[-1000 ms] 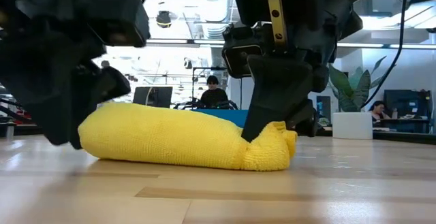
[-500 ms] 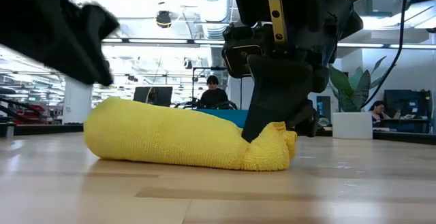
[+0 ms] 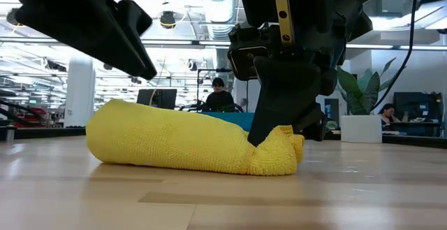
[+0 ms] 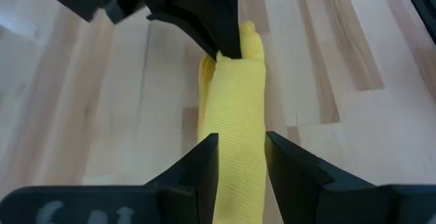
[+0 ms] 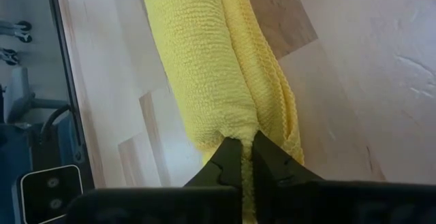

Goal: Roll microfiber towels into tight, uniform cylinder then place into a basket
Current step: Roll the yellow microfiber cloth, then put the yellow rolled microfiber cloth into the blue bin

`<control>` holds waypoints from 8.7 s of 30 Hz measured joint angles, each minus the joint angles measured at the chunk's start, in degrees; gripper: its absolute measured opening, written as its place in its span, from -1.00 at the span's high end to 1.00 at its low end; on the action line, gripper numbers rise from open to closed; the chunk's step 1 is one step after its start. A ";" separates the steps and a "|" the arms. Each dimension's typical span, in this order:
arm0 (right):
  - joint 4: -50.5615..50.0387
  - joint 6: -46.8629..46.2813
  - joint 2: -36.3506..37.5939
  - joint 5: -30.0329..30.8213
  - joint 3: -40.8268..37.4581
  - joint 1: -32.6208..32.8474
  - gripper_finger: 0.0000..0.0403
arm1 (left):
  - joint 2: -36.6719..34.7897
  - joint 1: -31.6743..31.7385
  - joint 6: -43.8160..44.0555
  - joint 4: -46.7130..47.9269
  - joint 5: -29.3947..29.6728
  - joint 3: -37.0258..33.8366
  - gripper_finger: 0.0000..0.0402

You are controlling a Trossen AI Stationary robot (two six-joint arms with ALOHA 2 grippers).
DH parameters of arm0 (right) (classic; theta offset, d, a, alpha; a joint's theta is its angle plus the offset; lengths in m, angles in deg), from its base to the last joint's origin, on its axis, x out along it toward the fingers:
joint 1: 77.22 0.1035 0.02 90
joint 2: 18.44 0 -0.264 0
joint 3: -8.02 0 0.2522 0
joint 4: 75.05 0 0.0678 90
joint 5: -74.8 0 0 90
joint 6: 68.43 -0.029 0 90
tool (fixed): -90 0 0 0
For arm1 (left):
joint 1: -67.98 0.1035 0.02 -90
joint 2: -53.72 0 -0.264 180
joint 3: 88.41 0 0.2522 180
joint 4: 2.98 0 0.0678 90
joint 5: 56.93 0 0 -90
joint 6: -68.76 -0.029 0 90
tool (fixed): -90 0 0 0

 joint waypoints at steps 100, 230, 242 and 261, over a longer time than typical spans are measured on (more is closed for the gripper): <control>-4.05 34.62 12.81 19.88 -0.06 8.52 -0.01 | 6.54 6.43 20.04 -21.16 -11.24 -13.11 0.44; -17.51 54.53 15.05 34.24 0.04 -4.29 0.71 | -12.21 24.38 -33.64 -10.03 -7.48 -12.49 0.84; -19.88 66.30 20.44 34.41 0.15 -19.12 0.71 | -12.57 43.78 -47.69 -9.76 -10.35 -5.46 0.83; -17.45 78.30 19.68 26.31 -0.78 -39.35 0.71 | 6.43 58.65 -57.42 -12.57 -21.14 6.93 0.83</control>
